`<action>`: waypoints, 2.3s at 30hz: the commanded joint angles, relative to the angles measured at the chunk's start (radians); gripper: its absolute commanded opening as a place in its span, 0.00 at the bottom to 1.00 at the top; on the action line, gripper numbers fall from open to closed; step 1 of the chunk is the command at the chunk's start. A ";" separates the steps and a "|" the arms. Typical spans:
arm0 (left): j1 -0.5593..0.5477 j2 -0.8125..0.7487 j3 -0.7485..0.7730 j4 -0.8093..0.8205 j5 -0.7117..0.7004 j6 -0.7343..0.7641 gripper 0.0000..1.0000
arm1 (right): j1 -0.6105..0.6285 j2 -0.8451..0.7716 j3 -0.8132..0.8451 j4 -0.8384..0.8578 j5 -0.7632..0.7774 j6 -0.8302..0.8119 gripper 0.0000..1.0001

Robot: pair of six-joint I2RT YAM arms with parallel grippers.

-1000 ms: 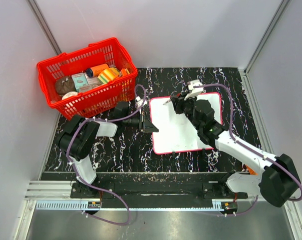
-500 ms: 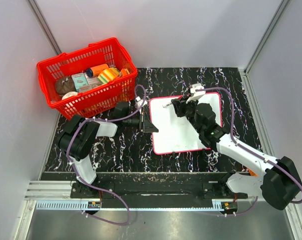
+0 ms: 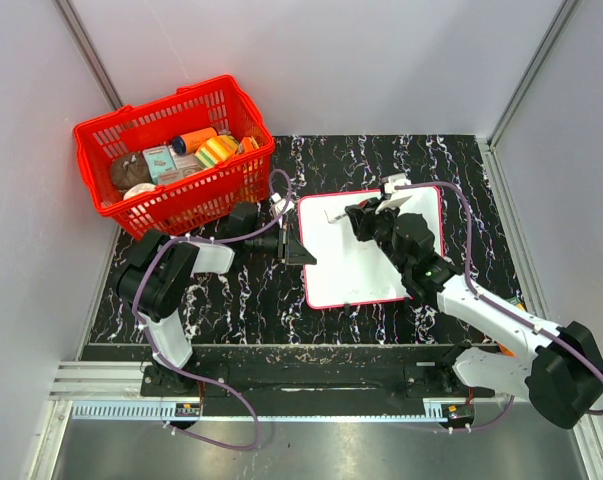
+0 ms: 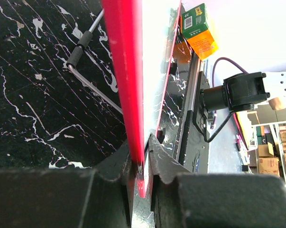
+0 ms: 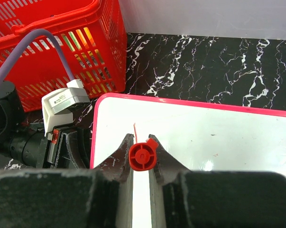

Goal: Write a sentence on the whiteboard
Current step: Write on the whiteboard with the whiteboard.

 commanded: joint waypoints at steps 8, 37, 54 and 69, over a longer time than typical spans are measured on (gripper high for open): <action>-0.016 0.009 0.019 -0.016 -0.008 0.079 0.00 | 0.007 -0.034 0.047 0.033 -0.033 0.025 0.00; -0.026 0.009 0.027 -0.031 -0.008 0.089 0.00 | 0.004 0.083 0.111 0.077 0.103 -0.004 0.00; -0.029 0.010 0.031 -0.043 -0.009 0.097 0.00 | 0.002 0.041 0.070 0.034 0.130 0.004 0.00; -0.032 0.010 0.034 -0.050 -0.009 0.100 0.00 | 0.001 0.032 0.035 0.019 0.052 0.037 0.00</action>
